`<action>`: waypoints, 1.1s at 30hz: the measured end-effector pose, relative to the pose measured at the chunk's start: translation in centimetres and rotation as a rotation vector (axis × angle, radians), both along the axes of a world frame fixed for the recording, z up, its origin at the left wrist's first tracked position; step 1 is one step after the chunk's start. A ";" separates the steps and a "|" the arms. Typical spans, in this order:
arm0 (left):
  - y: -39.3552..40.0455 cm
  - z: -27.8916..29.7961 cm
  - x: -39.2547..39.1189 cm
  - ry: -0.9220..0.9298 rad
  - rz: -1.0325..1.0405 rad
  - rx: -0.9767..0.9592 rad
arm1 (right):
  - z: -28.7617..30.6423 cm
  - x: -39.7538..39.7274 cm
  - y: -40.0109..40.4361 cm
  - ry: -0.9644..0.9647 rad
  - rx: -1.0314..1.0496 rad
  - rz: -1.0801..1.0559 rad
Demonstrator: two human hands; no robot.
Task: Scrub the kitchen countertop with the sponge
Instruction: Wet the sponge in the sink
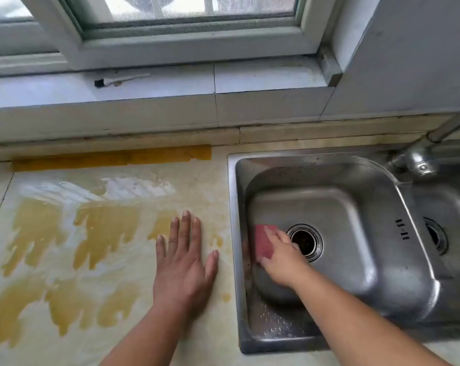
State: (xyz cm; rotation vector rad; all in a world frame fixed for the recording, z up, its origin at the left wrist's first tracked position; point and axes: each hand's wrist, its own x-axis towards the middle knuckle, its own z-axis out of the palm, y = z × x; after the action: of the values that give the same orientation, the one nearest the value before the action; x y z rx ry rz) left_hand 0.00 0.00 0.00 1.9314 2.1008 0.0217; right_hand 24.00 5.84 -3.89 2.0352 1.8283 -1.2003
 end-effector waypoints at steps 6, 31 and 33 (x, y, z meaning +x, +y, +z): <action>-0.1 0.0 0.0 0.043 -0.012 0.027 | -2.5 -1.2 1.3 -0.084 -0.020 -0.028; -0.1 -0.1 -0.1 0.066 -0.014 -0.029 | -5.5 -3.8 1.7 -0.178 -0.019 -0.162; -0.1 -0.2 -0.1 0.066 -0.014 -0.026 | -5.6 -3.8 1.8 -0.171 -0.017 -0.161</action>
State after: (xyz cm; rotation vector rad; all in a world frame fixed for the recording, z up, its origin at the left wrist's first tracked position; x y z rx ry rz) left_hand -0.11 -0.11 -0.19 1.9566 2.1186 -0.0733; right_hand 20.23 7.66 -9.44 2.2355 1.5988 -1.0374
